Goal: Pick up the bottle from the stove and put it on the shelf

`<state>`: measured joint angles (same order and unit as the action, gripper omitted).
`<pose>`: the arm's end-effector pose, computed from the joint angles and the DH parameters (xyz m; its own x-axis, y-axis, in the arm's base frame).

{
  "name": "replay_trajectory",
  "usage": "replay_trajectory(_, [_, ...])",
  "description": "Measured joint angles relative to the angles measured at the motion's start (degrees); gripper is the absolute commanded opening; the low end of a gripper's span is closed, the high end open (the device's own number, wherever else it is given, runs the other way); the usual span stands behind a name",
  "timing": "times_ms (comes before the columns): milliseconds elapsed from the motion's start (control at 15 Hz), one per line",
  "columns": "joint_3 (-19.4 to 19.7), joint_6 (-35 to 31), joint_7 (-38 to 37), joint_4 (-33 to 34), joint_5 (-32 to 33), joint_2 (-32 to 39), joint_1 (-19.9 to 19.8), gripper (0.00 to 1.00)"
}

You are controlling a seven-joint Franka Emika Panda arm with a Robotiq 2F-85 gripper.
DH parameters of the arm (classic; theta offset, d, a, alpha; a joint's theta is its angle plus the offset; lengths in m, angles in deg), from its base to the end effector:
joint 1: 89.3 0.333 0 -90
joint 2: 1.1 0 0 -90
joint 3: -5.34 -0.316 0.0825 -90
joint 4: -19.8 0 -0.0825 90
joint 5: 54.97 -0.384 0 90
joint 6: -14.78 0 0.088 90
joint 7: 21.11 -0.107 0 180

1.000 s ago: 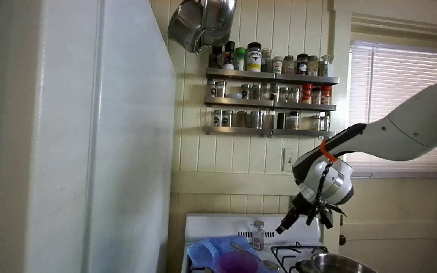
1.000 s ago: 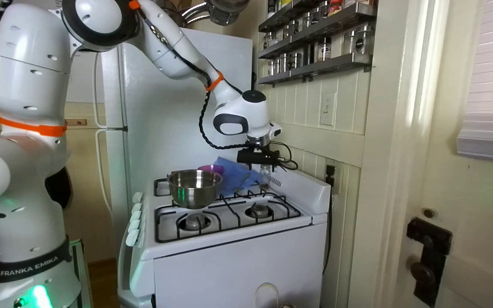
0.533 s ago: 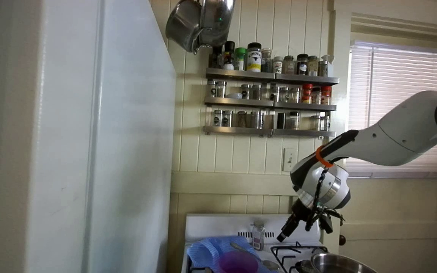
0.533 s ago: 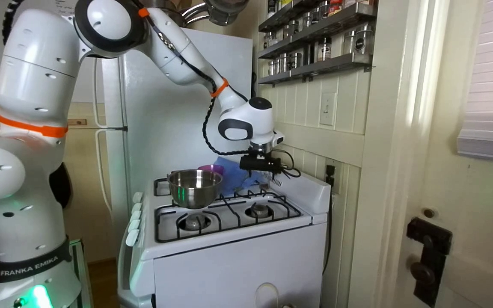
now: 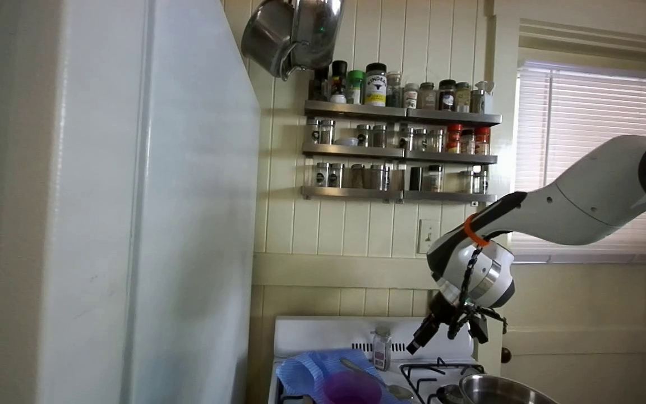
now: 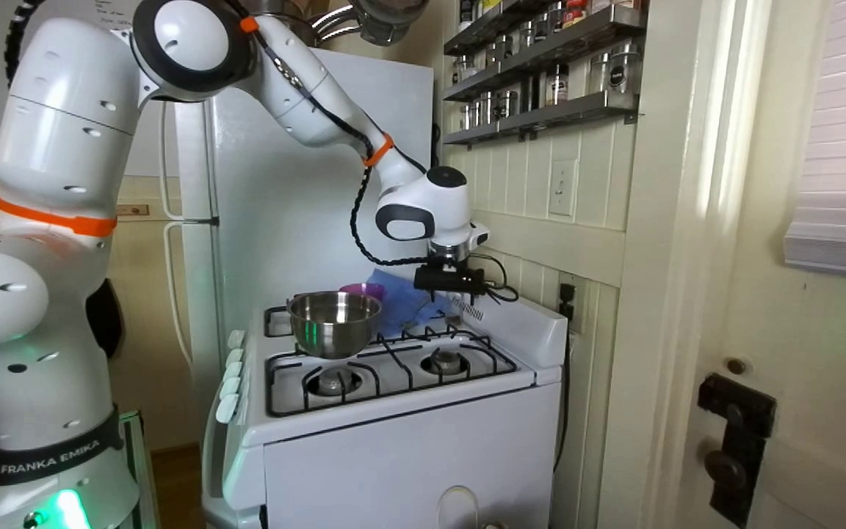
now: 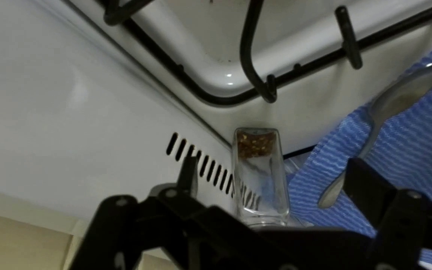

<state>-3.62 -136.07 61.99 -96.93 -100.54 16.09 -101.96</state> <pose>0.6135 -0.0612 0.3228 0.6241 0.5521 0.5530 0.6576 -0.7533 0.0100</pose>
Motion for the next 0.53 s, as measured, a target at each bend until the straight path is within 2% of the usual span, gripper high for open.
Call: replay_trajectory(533, [-0.4, 1.8, 5.3, 5.3, -4.2, 5.1, 0.3, 1.0])
